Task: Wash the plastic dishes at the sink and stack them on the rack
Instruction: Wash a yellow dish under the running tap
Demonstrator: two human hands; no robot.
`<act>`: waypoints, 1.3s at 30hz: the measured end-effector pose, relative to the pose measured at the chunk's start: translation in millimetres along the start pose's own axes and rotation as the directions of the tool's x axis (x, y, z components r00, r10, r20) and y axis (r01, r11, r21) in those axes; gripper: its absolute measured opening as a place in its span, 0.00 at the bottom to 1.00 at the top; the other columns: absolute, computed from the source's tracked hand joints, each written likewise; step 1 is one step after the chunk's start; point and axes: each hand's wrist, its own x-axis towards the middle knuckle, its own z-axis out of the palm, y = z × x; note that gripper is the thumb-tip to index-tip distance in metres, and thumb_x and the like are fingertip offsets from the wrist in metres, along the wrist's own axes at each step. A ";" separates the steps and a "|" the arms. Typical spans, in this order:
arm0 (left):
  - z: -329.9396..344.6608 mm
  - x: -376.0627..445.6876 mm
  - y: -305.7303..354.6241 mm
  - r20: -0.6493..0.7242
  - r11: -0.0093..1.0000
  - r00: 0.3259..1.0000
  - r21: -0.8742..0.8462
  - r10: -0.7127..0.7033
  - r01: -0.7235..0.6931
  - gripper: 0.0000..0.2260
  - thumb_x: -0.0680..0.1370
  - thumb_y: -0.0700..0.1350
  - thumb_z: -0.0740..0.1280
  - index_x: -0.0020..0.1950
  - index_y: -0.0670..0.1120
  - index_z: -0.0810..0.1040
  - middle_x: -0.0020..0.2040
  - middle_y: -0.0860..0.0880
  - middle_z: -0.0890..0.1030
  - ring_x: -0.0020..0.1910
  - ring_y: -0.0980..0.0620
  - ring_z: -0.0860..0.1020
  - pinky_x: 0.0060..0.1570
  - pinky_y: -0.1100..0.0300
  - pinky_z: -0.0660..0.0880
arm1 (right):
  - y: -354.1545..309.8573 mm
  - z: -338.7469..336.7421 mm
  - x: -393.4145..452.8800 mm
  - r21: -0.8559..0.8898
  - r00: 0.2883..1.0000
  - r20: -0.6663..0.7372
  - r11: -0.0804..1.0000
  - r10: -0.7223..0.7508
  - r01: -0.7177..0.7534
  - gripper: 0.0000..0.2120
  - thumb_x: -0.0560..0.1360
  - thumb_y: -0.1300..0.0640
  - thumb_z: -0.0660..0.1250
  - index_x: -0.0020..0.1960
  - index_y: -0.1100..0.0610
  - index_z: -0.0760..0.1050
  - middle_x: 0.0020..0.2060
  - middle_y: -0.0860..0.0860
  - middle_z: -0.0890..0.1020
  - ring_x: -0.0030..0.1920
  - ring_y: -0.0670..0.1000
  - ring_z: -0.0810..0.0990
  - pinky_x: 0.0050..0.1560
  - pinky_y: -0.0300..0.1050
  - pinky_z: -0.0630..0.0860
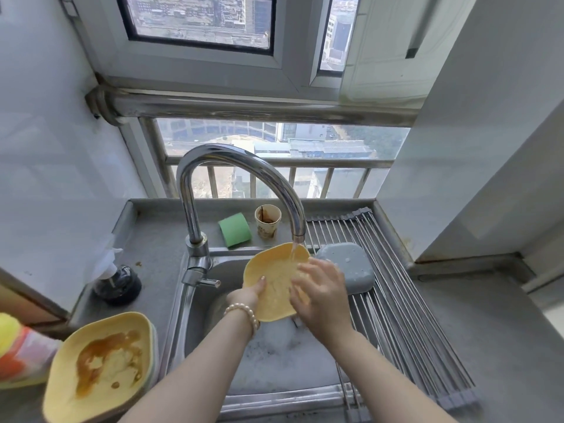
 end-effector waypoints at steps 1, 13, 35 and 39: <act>3.8 -14.4 3.2 0.044 1.000 0.999 0.001 -0.002 0.002 0.28 0.59 0.51 0.81 0.50 0.36 0.80 0.45 0.41 0.83 0.45 0.42 0.83 0.51 0.45 0.79 | 1.4 -2.9 3.9 0.000 0.986 0.040 0.987 0.162 -0.163 0.14 0.71 0.56 0.66 0.56 0.55 0.80 0.57 0.55 0.79 0.60 0.56 0.73 0.61 0.54 0.70; -12.6 -82.3 43.6 0.229 0.967 0.963 0.174 0.144 -0.186 0.22 0.76 0.26 0.51 0.62 0.47 0.69 0.51 0.42 0.75 0.44 0.43 0.78 0.32 0.46 0.81 | 8.7 -16.1 -4.3 0.493 0.675 0.615 0.469 0.408 -0.733 0.35 0.70 0.47 0.70 0.73 0.44 0.60 0.66 0.49 0.66 0.63 0.49 0.70 0.63 0.44 0.72; -57.6 -53.2 78.6 0.263 0.807 0.921 0.450 0.288 -0.381 0.11 0.80 0.51 0.59 0.47 0.43 0.68 0.42 0.44 0.75 0.37 0.51 0.71 0.35 0.59 0.66 | 58.5 -17.3 -2.4 0.504 0.129 0.748 -0.431 0.651 -0.748 0.12 0.72 0.61 0.71 0.54 0.62 0.77 0.46 0.60 0.82 0.48 0.60 0.80 0.49 0.56 0.78; -48.5 -55.2 76.6 0.245 0.790 0.918 0.470 0.311 -0.393 0.10 0.80 0.50 0.62 0.50 0.44 0.69 0.45 0.44 0.74 0.39 0.50 0.71 0.37 0.57 0.66 | 68.2 -32.6 3.0 0.603 0.153 0.728 -0.519 0.668 -0.605 0.04 0.76 0.61 0.61 0.47 0.59 0.74 0.41 0.58 0.79 0.43 0.59 0.77 0.46 0.55 0.74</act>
